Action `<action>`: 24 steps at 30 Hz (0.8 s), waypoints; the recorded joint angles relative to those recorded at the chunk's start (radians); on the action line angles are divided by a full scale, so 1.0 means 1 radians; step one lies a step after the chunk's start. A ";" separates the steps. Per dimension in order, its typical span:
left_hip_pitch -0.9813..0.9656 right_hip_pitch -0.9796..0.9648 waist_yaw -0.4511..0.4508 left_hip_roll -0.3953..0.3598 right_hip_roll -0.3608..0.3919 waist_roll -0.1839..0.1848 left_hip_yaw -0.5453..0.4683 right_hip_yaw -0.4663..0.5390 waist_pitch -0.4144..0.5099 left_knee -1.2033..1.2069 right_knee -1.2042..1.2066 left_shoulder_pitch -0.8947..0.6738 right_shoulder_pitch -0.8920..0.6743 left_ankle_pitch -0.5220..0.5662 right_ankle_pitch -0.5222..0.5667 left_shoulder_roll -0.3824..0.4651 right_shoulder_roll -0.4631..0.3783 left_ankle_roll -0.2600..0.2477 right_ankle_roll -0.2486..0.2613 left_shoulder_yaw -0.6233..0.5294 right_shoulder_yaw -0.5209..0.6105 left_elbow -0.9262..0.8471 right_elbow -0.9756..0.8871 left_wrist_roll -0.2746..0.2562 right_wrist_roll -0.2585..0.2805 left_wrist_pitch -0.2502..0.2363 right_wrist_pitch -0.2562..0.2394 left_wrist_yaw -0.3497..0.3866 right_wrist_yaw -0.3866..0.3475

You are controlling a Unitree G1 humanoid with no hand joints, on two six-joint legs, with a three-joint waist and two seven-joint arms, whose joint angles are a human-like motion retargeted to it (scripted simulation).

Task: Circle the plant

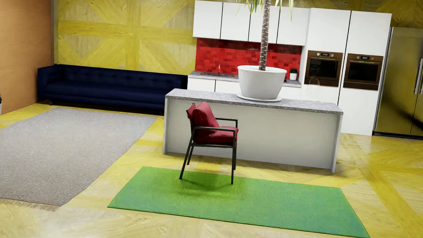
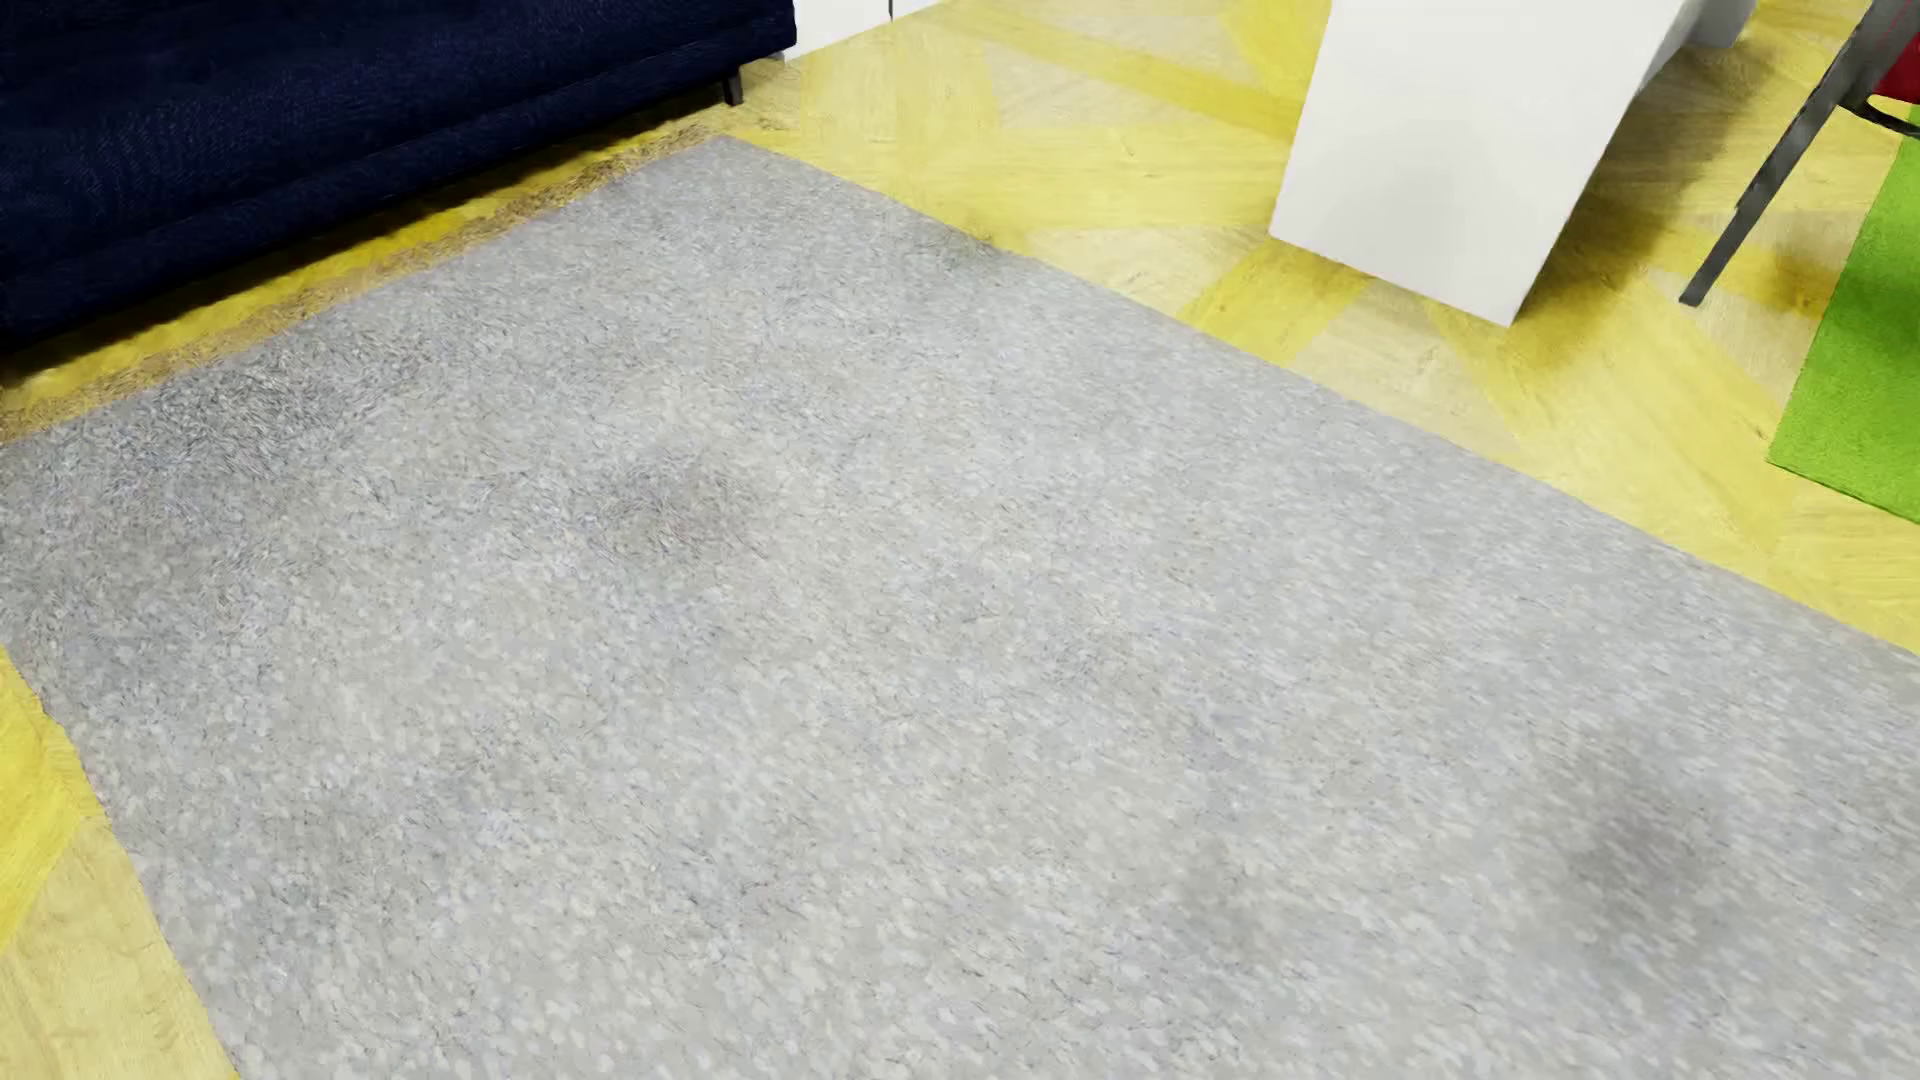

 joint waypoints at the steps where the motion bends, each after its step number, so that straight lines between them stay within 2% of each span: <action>1: 0.001 -0.004 0.000 0.000 0.005 0.003 0.000 0.000 0.002 -0.002 -0.010 -0.016 -0.012 0.001 0.014 0.000 -0.007 0.000 0.000 -0.002 0.016 -0.014 -0.012 0.000 0.000 0.000 0.000 0.000 0.000; 6: 0.022 -0.027 -0.020 0.004 0.011 0.011 0.000 0.000 0.003 -0.013 -0.013 -0.057 -0.042 -0.009 0.075 -0.022 0.000 0.000 0.000 0.022 -0.014 -0.026 -0.073 0.000 0.000 0.000 0.000 0.000 0.000; 11: -0.014 -0.043 -0.006 -0.005 0.028 0.009 0.000 0.000 0.019 0.021 0.000 -0.033 -0.044 -0.085 0.132 -0.013 0.013 0.000 0.000 0.020 0.016 -0.025 -0.102 0.000 0.000 0.000 0.000 0.000 0.000; 14: -0.154 0.032 0.019 0.010 0.045 0.020 0.000 0.000 0.073 0.276 -0.002 0.000 -0.051 -0.113 0.085 -0.007 -0.014 0.000 0.000 0.019 0.057 -0.004 -0.112 0.000 0.000 0.000 0.000 0.000 0.000; 16: -0.261 0.076 0.077 0.003 0.021 0.007 0.000 0.000 0.088 0.409 -0.010 0.026 -0.057 -0.122 0.044 -0.007 -0.045 0.000 0.000 0.005 0.064 0.002 -0.167 0.000 0.000 0.000 0.000 0.000 0.000; 19: -0.401 0.138 0.158 0.007 -0.009 -0.027 0.000 0.000 0.103 0.317 -0.030 0.057 -0.113 -0.054 -0.027 0.014 -0.030 0.000 0.000 -0.004 0.031 0.032 -0.140 0.000 0.000 0.000 0.000 0.000 0.000; 22: -0.489 0.269 0.181 0.020 -0.014 -0.027 0.000 0.000 0.125 0.193 -0.045 0.075 -0.151 0.033 -0.136 0.015 -0.029 0.000 0.000 0.000 0.019 0.103 -0.139 0.000 0.000 0.000 0.000 0.000 0.000; 24: -0.521 0.342 0.211 0.024 -0.020 -0.029 0.000 0.000 0.131 0.155 -0.051 0.079 -0.172 0.035 -0.153 0.016 -0.028 0.000 0.000 0.010 0.031 0.136 -0.112 0.000 0.000 0.000 0.000 0.000 0.000</action>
